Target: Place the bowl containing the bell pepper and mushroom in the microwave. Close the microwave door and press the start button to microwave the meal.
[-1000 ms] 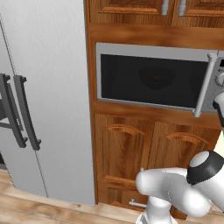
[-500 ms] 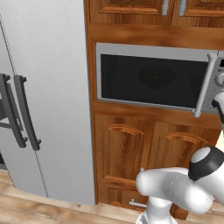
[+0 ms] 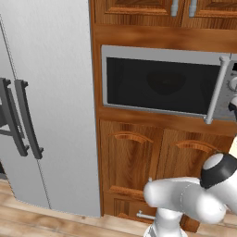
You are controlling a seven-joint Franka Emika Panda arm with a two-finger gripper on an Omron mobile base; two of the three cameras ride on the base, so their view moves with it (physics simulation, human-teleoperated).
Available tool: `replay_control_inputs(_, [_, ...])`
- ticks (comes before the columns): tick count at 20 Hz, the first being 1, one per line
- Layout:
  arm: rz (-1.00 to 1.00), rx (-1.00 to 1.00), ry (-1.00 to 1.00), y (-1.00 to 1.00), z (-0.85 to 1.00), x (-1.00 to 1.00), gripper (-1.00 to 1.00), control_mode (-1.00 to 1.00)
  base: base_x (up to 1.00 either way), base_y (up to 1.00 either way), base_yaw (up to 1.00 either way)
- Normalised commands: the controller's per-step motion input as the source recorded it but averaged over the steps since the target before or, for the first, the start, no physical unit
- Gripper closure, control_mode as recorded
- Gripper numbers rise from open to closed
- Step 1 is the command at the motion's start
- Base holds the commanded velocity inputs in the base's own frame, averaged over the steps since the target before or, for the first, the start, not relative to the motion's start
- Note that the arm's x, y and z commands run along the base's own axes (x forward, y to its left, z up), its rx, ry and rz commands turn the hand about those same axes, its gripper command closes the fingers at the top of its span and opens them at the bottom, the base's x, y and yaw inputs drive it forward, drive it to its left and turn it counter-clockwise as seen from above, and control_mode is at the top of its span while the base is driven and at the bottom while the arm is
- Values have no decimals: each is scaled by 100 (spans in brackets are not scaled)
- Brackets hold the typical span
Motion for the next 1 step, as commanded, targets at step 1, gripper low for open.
replay_control_inputs(1, [-15, 0, 0, -30, -7, 76, 100, -100, 0, 0, 0])
